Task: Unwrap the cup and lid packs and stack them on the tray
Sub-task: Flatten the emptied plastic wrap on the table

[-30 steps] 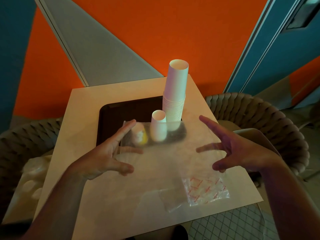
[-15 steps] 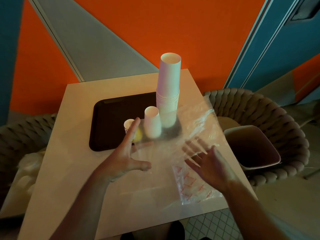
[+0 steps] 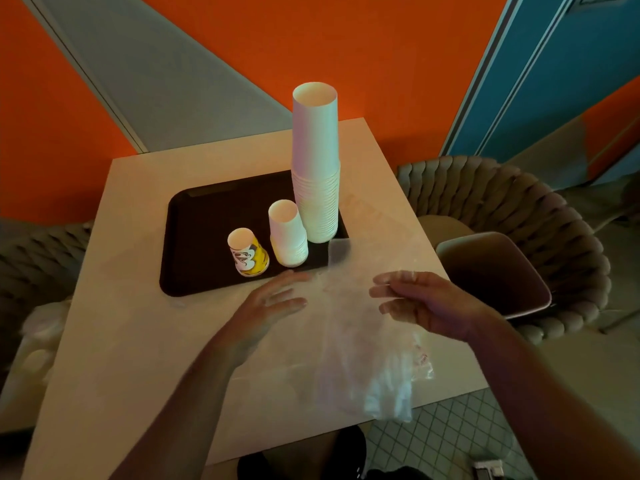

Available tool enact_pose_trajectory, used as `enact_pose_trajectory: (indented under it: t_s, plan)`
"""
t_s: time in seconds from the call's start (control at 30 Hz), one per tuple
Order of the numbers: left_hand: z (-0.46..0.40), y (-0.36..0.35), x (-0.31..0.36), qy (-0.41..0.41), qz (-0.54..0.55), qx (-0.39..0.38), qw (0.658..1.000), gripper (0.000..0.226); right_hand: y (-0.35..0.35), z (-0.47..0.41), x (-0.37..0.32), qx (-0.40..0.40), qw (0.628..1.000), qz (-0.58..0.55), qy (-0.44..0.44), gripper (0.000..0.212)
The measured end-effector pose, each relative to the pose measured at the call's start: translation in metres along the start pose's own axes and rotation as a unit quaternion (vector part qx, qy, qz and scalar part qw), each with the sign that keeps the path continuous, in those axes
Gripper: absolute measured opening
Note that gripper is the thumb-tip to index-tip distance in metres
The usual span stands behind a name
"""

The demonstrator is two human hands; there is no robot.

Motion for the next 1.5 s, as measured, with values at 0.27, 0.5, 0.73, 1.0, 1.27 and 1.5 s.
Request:
enact_pose_trajectory:
  t_s: [0.27, 0.5, 0.73, 1.0, 1.27, 1.5]
  plan:
    - [-0.048, -0.046, -0.023, 0.041, 0.009, 0.019, 0.999, 0.047, 0.015, -0.024, -0.015, 0.016, 0.983, 0.181, -0.018, 0.019]
    - [-0.065, -0.051, -0.04, 0.049, -0.142, 0.067, 0.986, 0.062, 0.045, -0.037, 0.003, 0.227, 0.943, 0.223, 0.094, 0.033]
    - [-0.074, -0.046, -0.047, 0.051, -0.185, 0.101, 0.976, 0.067, 0.037, -0.017, 0.017, 0.344, 0.817, 0.412, 0.208, 0.042]
    - [-0.081, -0.046, -0.051, 0.037, -0.202, 0.077, 0.976, 0.069, -0.006, -0.022, 0.082, 0.238, 0.74, 0.599, 0.192, 0.05]
    - [-0.085, -0.046, -0.055, 0.041, -0.267, 0.069, 0.96, 0.072, -0.009, -0.025, 0.104, 0.223, 0.698, 0.668, 0.127, 0.059]
    - [-0.085, -0.045, -0.059, 0.035, -0.298, 0.07, 0.951, 0.074, -0.003, -0.028, 0.113, 0.223, 0.694, 0.677, 0.103, 0.064]
Point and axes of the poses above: each hand's wrist, its own z-axis away from the middle knuckle, its own y-axis out of the back of the hand, x = y × z, the point moved 5 cm from there along -z, towards the middle knuckle, and after that the axes turned 5 degrees about -y, right-handed, at the moved point
